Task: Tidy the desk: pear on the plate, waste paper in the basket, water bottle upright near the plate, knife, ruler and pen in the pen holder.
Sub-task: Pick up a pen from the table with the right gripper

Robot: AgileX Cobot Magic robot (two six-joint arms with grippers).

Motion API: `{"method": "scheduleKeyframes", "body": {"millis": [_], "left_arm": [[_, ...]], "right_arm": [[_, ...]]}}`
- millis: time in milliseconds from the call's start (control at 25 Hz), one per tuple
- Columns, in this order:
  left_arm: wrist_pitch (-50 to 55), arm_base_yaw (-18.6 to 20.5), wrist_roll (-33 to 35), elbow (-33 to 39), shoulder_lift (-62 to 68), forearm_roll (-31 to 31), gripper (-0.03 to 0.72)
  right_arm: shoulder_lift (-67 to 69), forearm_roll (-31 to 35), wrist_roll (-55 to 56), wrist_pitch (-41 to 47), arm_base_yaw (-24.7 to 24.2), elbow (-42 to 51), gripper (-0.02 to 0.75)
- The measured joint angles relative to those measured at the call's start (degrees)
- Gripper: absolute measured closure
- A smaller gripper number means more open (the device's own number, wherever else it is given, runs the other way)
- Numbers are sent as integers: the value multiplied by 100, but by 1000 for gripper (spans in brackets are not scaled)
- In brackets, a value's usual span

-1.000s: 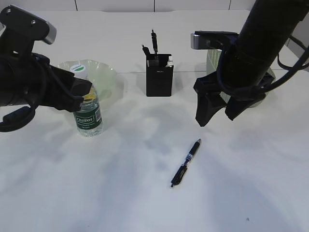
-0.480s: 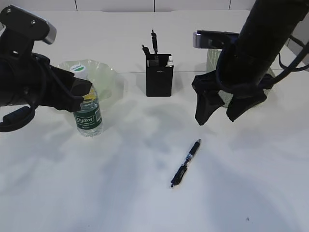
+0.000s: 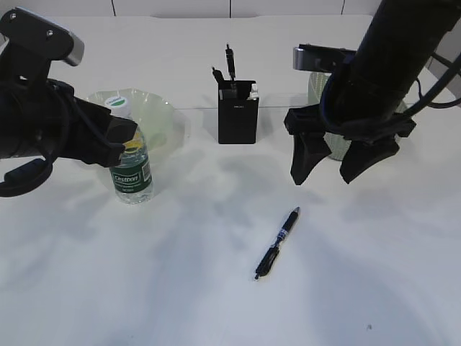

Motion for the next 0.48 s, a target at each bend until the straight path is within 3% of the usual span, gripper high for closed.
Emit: {"method": "scheduleKeyframes", "body": {"millis": [480], "left_arm": [[0, 0, 0, 0, 0, 4, 371]], "right_arm": [[282, -99, 1165, 0, 0, 0, 170]]}}
